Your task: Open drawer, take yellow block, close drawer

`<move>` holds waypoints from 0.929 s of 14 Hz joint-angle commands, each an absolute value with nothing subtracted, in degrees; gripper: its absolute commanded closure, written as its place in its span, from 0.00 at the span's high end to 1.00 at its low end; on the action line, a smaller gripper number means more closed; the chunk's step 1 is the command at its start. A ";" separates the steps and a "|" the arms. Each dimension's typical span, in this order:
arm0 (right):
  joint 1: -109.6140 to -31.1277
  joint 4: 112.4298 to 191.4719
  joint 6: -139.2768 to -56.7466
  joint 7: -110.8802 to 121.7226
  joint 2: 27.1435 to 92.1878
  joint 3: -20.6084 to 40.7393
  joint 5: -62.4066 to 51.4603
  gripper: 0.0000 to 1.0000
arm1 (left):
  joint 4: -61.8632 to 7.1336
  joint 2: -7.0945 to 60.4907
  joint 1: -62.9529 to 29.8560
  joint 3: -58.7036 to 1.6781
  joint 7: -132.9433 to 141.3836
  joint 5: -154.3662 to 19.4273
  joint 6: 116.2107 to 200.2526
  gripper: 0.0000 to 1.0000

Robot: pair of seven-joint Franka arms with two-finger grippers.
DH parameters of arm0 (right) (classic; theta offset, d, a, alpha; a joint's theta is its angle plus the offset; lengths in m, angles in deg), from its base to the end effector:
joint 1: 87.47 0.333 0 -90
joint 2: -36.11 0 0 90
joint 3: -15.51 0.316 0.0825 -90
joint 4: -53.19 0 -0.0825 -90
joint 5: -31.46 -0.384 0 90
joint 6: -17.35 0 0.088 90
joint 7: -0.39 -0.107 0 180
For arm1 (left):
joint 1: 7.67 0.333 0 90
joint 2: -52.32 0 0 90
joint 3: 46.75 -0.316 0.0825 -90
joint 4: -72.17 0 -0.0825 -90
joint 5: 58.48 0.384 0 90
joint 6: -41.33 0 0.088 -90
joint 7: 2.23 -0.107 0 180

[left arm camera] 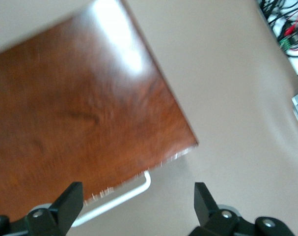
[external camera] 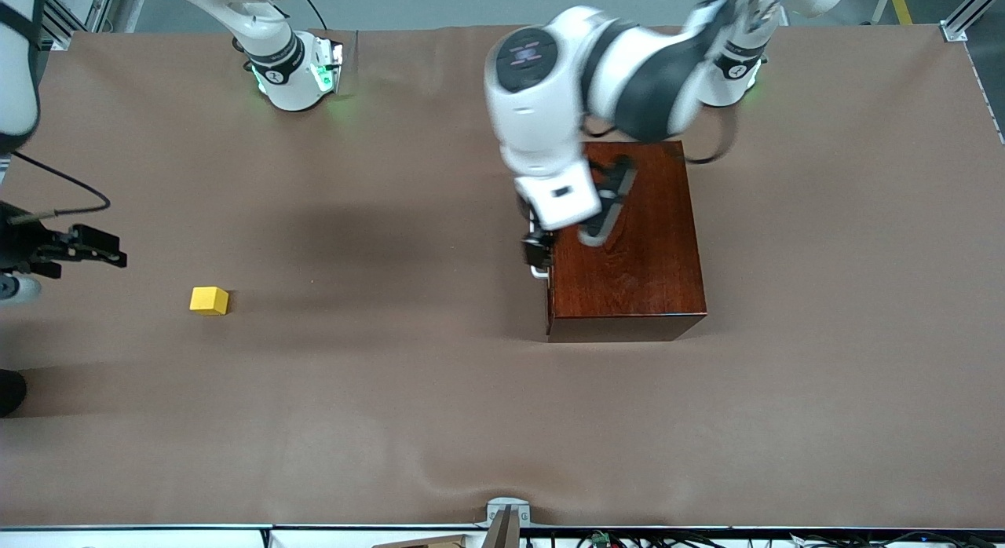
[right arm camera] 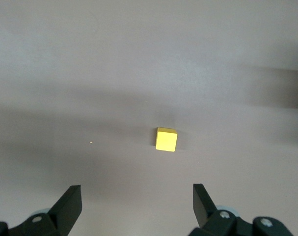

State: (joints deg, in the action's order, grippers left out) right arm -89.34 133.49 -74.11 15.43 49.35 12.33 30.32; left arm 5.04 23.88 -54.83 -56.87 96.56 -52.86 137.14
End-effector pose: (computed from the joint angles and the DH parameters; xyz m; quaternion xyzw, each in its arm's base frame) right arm 0.6231 -0.0490 0.5704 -0.9960 -0.0872 0.0171 0.0067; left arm 0.5467 -0.4381 0.5150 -0.8625 -0.4978 -0.0862 0.0284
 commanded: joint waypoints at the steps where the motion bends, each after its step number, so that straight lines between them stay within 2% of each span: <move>1: -88.61 132.56 -72.65 15.68 46.32 12.17 31.28 1.00 | 0.29 28.93 -51.11 -55.98 85.00 -52.76 137.05 1.00; 4: -88.88 133.69 -71.51 15.86 42.81 11.91 31.37 1.00 | -4.10 32.53 -48.46 -56.06 74.18 -53.03 134.50 1.00; 8: -89.49 140.37 -72.30 15.77 36.30 11.56 31.55 1.00 | -9.38 38.68 -41.70 -55.72 58.80 -53.56 134.24 1.00; 13: -89.32 141.69 -71.60 15.16 34.89 11.65 32.16 1.00 | -16.94 46.77 -33.89 -55.72 38.96 -54.43 134.15 1.00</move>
State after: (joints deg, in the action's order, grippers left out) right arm -89.16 139.19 -71.23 15.45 37.09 11.16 31.05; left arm -11.80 42.15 -37.13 -56.59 46.52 -53.51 133.66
